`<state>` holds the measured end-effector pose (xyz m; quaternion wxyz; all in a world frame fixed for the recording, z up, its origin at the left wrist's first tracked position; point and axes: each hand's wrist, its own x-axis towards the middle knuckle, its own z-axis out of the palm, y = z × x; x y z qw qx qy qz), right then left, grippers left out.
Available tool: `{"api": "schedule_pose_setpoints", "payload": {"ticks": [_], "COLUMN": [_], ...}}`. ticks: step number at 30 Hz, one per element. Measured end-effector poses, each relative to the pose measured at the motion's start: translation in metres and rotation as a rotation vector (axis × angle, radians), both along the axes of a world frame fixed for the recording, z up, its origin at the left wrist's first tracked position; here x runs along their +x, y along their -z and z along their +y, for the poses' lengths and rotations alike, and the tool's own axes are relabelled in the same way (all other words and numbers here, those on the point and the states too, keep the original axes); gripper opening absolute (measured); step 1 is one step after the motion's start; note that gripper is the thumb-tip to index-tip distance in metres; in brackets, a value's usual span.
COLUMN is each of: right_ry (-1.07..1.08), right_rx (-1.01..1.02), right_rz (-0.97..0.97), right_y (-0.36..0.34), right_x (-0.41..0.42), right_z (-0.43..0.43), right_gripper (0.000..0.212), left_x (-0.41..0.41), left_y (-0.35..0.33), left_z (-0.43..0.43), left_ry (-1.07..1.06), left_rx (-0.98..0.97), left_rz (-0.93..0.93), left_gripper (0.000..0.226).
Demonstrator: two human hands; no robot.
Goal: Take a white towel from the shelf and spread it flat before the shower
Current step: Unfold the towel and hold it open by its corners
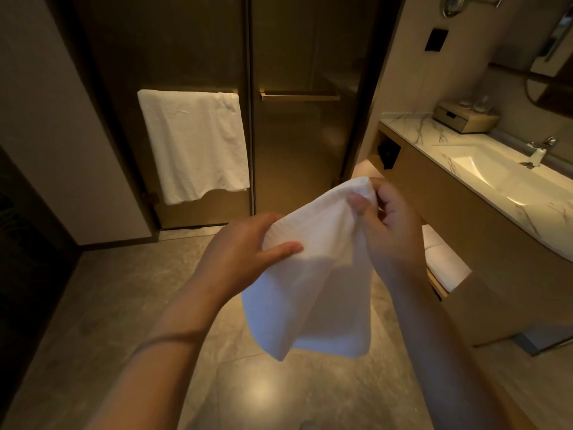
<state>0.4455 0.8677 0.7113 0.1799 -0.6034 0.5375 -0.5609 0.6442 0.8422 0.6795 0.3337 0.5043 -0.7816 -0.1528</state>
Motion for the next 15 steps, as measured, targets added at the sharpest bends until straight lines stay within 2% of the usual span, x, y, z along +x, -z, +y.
{"api": "schedule_pose_setpoints", "payload": {"ticks": [4, 7, 10, 12, 15], "right_ry": [0.02, -0.016, -0.04, -0.015, -0.012], "right_rx": [0.061, 0.109, 0.114, 0.124, 0.214], "right_rz": [0.043, 0.07, 0.317, 0.502, 0.576], "right_y": [-0.002, -0.007, -0.012, -0.013, -0.012], "right_x": [-0.007, -0.012, -0.015, -0.017, -0.023], "right_z": [-0.001, 0.001, 0.002, -0.001, -0.006], "right_gripper": [0.007, 0.026, 0.048, 0.047, 0.041], "left_x": [0.0, -0.005, -0.014, -0.019, -0.021], "left_y": [0.003, -0.005, -0.013, -0.017, -0.021], "left_z": [-0.001, -0.003, -0.003, -0.004, -0.006], "left_ry": [-0.032, -0.04, -0.013, 0.004, 0.024], "left_rx": [-0.057, -0.17, -0.215, -0.236, -0.269], "left_rz": [-0.002, -0.07, -0.129, -0.153, -0.182], "left_gripper": [0.044, 0.029, 0.019, 0.018, 0.017]}}
